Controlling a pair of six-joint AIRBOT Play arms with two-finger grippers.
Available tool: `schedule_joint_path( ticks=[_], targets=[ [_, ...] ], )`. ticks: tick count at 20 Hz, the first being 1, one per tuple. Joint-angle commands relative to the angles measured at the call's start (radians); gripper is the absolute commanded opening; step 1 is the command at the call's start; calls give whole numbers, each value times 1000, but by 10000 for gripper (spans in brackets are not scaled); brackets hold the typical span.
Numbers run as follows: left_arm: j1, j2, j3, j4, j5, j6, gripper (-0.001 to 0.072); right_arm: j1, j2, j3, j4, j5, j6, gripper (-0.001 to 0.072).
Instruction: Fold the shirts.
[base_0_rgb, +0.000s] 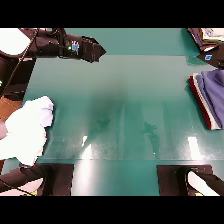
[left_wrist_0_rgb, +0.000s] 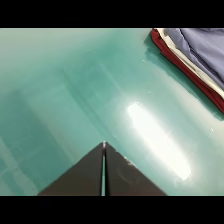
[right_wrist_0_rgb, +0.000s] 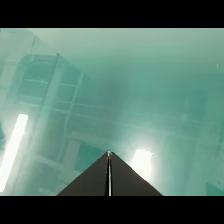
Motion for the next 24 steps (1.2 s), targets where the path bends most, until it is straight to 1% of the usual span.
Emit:
schedule_joint_path(
  ticks=[1, 3, 4, 5, 8, 10, 11, 12, 13, 15, 17, 21, 22, 23, 24],
  targets=[
    [0, 0, 0, 0, 2, 0, 25, 1, 1, 0, 0, 0, 0, 16],
    [0, 0, 0, 5, 76, 1, 25, 1, 1, 0, 0, 1, 0, 16],
    [7, 5, 3, 39, 83, 2, 26, 1, 1, 0, 0, 0, 0, 16],
    [26, 14, 14, 95, 41, 0, 26, 2, 1, 0, 1, 0, 0, 16],
    [166, 71, 29, 305, -206, -20, 26, 1, 1, 0, 0, 2, 0, 16],
    [283, 81, 24, 484, -387, -35, 31, 2, 1, 0, 0, 0, 0, 16],
    [338, 81, 8, 566, -456, -37, 267, 1, 1, 0, 0, 0, 0, 16],
    [402, 81, -27, 606, -485, -47, 609, 1, 1, 0, 0, 0, 0, 16],
    [461, 81, -71, 608, -484, -65, 681, 2, 1, 0, 0, 0, 0, 16],
    [565, 80, -195, 604, -451, -89, 682, 1, 1, 0, 0, 0, 0, 16],
    [626, 77, -354, 600, -370, -90, 682, 2, 0, 0, 0, 0, 0, 16],
    [651, 77, -671, 601, -154, -91, 681, 2, 0, -1, 0, -4, 0, 16],
    [651, 77, -713, 601, -124, -106, 631, 2, 0, -1, 1, -4, 0, 16],
    [651, 77, -735, 601, -119, -113, 476, 2, 0, -1, 0, -6, 0, 16],
    [651, 77, -738, 601, -127, -113, 299, 2, 0, -1, 1, -9, 0, 16]
  ],
)
